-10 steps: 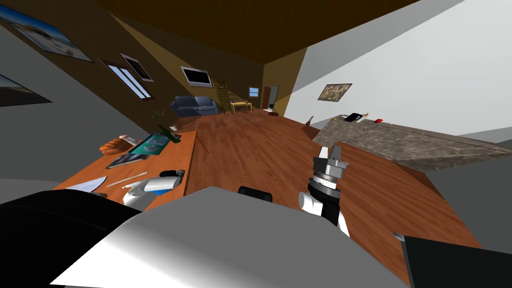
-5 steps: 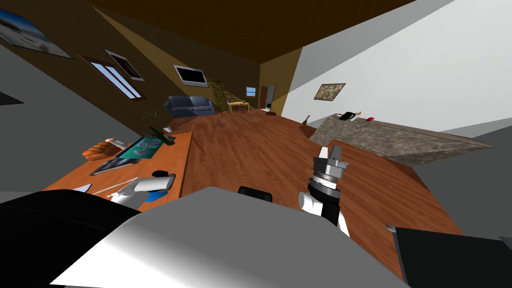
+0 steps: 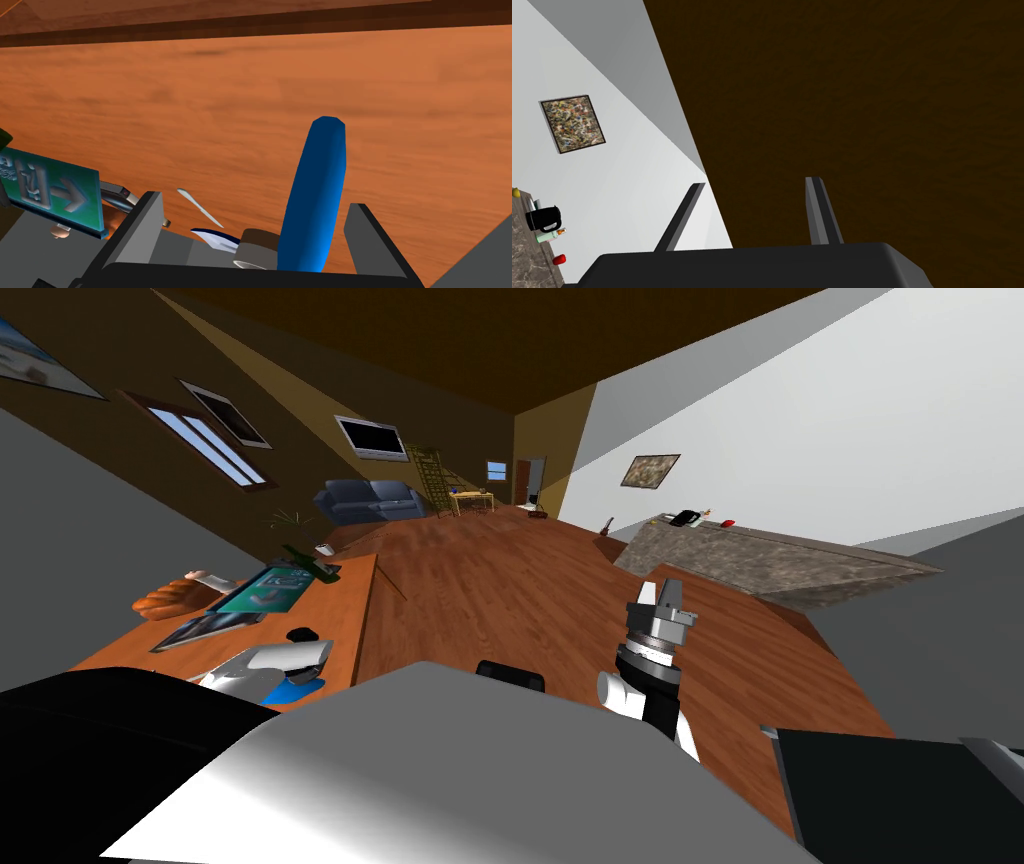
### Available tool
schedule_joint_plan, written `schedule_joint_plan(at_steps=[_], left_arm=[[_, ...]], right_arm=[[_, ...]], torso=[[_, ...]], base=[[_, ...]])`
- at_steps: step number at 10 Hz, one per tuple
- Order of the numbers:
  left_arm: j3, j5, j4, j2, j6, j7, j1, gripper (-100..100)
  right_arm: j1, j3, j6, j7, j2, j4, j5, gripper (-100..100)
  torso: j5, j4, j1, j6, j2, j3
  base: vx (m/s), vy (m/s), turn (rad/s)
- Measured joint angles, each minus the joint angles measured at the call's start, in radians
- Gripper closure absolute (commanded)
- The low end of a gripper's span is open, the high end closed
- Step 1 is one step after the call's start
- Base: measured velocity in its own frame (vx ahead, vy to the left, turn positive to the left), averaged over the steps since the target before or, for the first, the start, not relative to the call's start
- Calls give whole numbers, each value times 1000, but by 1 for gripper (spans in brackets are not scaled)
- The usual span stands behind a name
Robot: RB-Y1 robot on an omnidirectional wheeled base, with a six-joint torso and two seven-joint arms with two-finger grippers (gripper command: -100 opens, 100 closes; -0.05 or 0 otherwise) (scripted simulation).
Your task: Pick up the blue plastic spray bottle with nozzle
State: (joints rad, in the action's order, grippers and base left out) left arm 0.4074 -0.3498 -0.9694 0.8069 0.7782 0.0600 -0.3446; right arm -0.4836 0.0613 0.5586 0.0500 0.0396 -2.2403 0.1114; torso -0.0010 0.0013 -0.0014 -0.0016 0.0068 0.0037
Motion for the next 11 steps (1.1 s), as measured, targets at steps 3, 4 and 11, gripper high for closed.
schedule_joint_plan(at_steps=[3, 4, 11], left_arm=[[24, -6, 66, 34, 59, -8, 9, -100], [35, -3, 73, 42, 86, -4, 4, -100], [95, 27, 166, 49, 103, -64, 54, -100]], right_arm=[[0, 0, 0, 0, 0, 0, 0, 0], [0, 0, 0, 0, 0, 0, 0, 0], [0, 0, 0, 0, 0, 0, 0, 0]], torso=[[0, 0, 0, 0, 1, 0], [0, 0, 0, 0, 1, 0], [1, -1, 1, -1, -5, -3]], base=[[8, 7, -40], [4, 8, -20], [39, 10, 59]])
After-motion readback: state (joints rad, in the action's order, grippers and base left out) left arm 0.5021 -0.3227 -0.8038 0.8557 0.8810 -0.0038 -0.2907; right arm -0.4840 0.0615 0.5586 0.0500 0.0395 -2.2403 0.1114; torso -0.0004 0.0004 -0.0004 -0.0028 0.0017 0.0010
